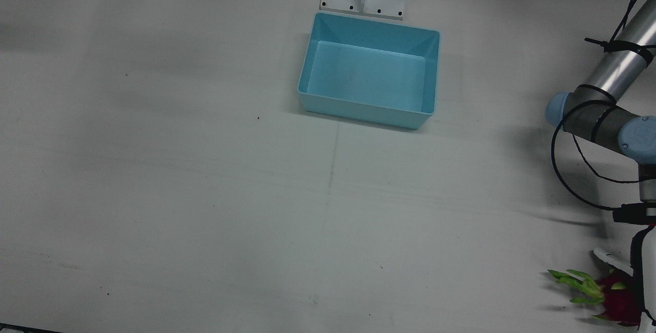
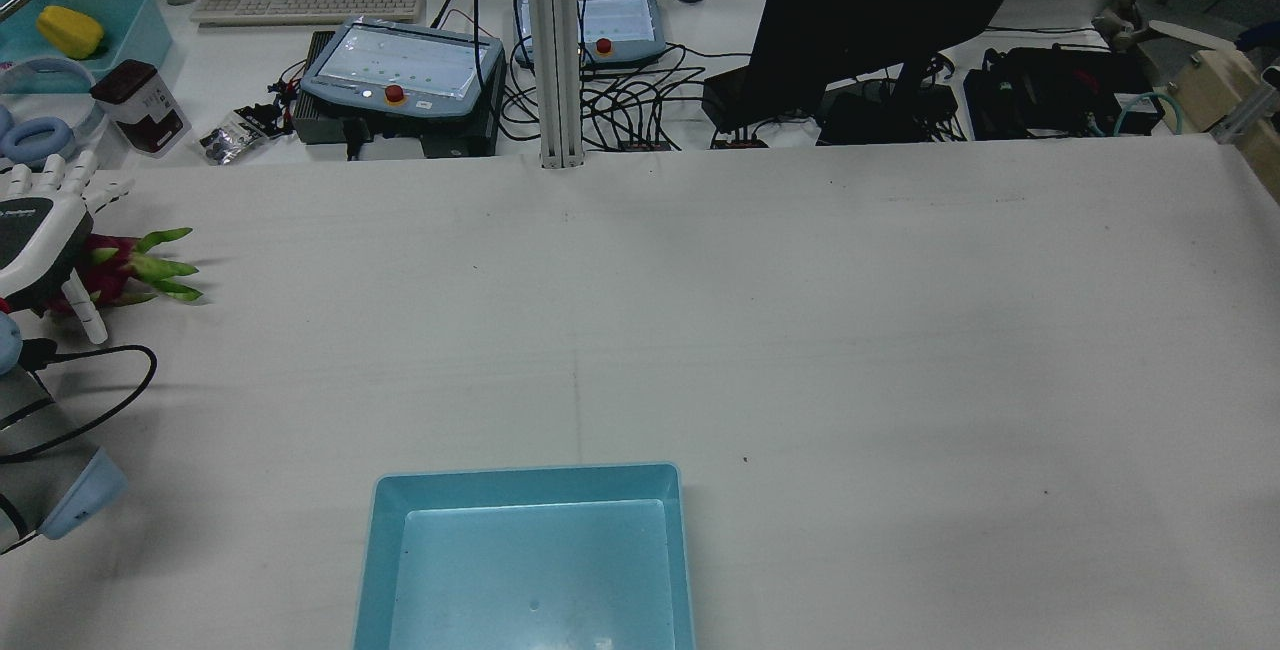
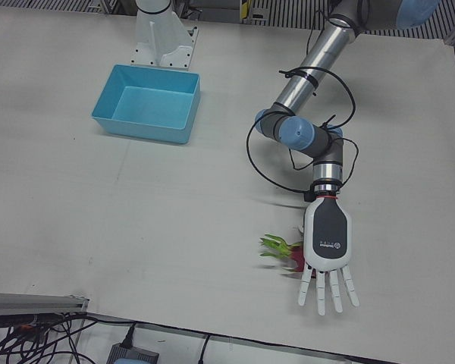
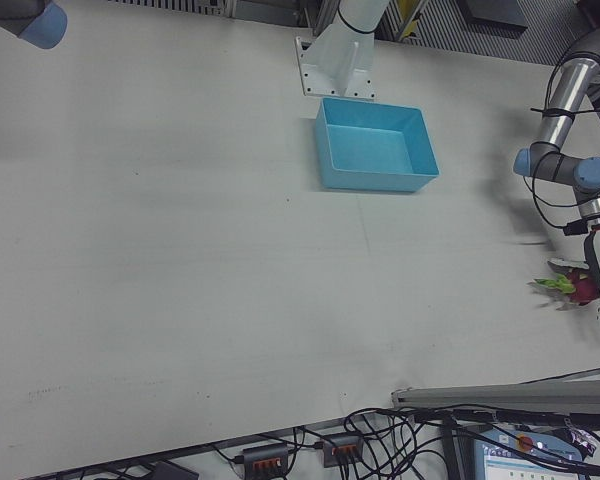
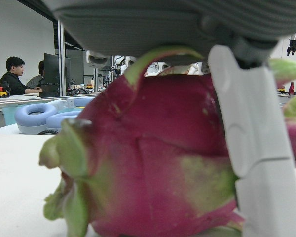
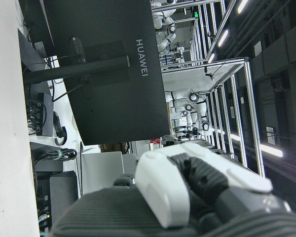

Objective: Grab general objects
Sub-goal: 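Close the left hand fingers around the dragon fruit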

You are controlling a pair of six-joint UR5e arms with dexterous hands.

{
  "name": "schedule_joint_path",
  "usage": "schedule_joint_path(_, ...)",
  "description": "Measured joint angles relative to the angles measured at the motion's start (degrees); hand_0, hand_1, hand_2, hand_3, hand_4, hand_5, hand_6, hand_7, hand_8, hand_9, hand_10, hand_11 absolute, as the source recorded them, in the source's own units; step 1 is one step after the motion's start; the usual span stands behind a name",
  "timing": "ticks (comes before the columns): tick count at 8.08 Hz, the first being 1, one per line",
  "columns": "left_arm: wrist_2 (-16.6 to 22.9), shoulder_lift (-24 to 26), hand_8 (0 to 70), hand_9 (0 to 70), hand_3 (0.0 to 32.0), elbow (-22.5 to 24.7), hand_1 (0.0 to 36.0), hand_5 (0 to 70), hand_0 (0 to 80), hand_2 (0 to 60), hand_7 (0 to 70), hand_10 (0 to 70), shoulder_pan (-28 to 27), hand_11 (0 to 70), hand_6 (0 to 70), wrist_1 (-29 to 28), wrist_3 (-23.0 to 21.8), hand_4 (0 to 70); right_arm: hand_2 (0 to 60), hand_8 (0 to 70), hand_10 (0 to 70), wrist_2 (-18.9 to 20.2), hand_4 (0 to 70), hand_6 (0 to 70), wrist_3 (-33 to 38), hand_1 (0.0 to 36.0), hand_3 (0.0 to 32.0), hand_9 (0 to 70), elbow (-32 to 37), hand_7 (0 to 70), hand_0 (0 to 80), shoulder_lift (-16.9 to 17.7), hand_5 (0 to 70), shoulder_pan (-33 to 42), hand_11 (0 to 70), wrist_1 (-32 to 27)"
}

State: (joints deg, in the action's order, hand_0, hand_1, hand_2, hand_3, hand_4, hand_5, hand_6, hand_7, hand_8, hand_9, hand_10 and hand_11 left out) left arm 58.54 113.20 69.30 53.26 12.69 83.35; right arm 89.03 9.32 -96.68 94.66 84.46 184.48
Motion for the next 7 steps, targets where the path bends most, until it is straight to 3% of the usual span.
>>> schedule_joint_path(1, 0.0, 0.0, 0.0, 0.0, 13.8, -0.5, 20.5, 0.0, 53.7, 7.0, 0.7, 0.0, 0.0, 0.0, 1.7, -0.5, 0.0, 8.7, 0.0, 0.0, 0.0, 0.0, 0.0, 0.0, 0.0, 0.0, 0.0, 0.0, 0.0, 0.0, 0.0, 0.0, 0.0, 0.0, 0.0, 0.0)
schedule_joint_path(2, 0.0, 0.0, 0.0, 0.0, 0.0, -0.8, 20.2, 70.0, 53.3, 8.0, 3.5, 0.0, 0.0, 0.0, 3.7, -0.7, 0.0, 0.0, 0.0, 0.0, 0.0, 0.0, 0.0, 0.0, 0.0, 0.0, 0.0, 0.0, 0.0, 0.0, 0.0, 0.0, 0.0, 0.0, 0.0, 0.0)
schedule_joint_path(4, -1.0, 0.0, 1.4, 2.6, 0.0, -1.2, 19.8, 70.0, 52.5, 13.0, 20.3, 1.3, -0.1, 3.8, 12.4, -1.2, 0.4, 4.0, 0.0, 0.0, 0.0, 0.0, 0.0, 0.0, 0.0, 0.0, 0.0, 0.0, 0.0, 0.0, 0.0, 0.0, 0.0, 0.0, 0.0, 0.0)
schedule_joint_path(5, -1.4, 0.0, 4.2, 8.7, 0.0, -1.3, 15.7, 70.0, 50.7, 9.1, 29.7, 2.2, -0.1, 4.6, 18.3, -1.5, 0.6, 11.3, 0.0, 0.0, 0.0, 0.0, 0.0, 0.0, 0.0, 0.0, 0.0, 0.0, 0.0, 0.0, 0.0, 0.0, 0.0, 0.0, 0.0, 0.0)
schedule_joint_path(6, -1.9, 0.0, 14.4, 22.9, 0.0, -1.4, 10.4, 70.0, 48.4, 6.8, 42.1, 5.0, -0.1, 7.9, 28.2, -1.7, 0.8, 20.9, 0.0, 0.0, 0.0, 0.0, 0.0, 0.0, 0.0, 0.0, 0.0, 0.0, 0.0, 0.0, 0.0, 0.0, 0.0, 0.0, 0.0, 0.0)
schedule_joint_path(7, -2.2, 0.0, 21.5, 32.6, 0.0, -1.5, 8.4, 70.0, 47.7, 7.3, 51.1, 7.0, -0.1, 10.6, 35.6, -1.8, 0.9, 25.6, 0.0, 0.0, 0.0, 0.0, 0.0, 0.0, 0.0, 0.0, 0.0, 0.0, 0.0, 0.0, 0.0, 0.0, 0.0, 0.0, 0.0, 0.0)
